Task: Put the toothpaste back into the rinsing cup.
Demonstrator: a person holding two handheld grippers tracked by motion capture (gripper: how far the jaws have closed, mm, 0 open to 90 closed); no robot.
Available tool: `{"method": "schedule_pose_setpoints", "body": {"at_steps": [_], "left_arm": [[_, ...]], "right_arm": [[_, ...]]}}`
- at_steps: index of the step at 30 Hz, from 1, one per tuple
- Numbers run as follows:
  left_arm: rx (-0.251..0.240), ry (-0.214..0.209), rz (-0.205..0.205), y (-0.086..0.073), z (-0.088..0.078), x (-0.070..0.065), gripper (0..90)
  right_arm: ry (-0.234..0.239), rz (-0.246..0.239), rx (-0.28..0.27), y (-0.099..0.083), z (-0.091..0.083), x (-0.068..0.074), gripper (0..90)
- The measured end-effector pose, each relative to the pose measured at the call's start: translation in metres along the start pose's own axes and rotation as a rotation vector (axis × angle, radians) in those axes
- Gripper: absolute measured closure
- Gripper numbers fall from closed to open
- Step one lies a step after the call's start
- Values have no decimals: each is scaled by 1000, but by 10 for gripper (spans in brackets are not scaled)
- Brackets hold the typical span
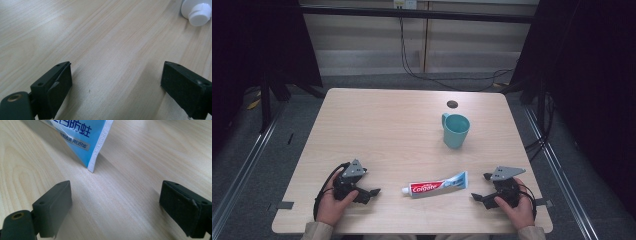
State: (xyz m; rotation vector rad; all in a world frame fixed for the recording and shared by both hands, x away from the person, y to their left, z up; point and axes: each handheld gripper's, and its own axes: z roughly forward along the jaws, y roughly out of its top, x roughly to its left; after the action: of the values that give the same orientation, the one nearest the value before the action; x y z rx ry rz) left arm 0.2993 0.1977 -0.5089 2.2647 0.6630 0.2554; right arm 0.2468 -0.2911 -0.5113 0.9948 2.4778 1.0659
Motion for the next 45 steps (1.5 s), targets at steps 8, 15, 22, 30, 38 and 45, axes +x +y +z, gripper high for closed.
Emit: {"method": "schedule_pose_setpoints", "body": {"at_steps": [8, 15, 22, 30, 38, 45], "left_arm": [[0, 1, 1, 0, 0, 0, 97], [2, 6, 2, 0, 0, 0, 97], [2, 0, -3, 0, 0, 0, 97], [2, 0, -3, 0, 0, 0, 97], [1, 0, -2, 0, 0, 0, 96], [2, 0, -2, 0, 0, 0, 96]], "right_arm": [[8, -5, 37, 6, 1, -1, 109], [58, -120, 171, 37, 4, 5, 126], [78, -275, 239, 74, 9, 17, 136], [152, -410, 327, 104, 28, 34, 150], [205, -453, 386, 115, 49, 40, 271], [244, -499, 457, 119, 60, 44, 351]]}}
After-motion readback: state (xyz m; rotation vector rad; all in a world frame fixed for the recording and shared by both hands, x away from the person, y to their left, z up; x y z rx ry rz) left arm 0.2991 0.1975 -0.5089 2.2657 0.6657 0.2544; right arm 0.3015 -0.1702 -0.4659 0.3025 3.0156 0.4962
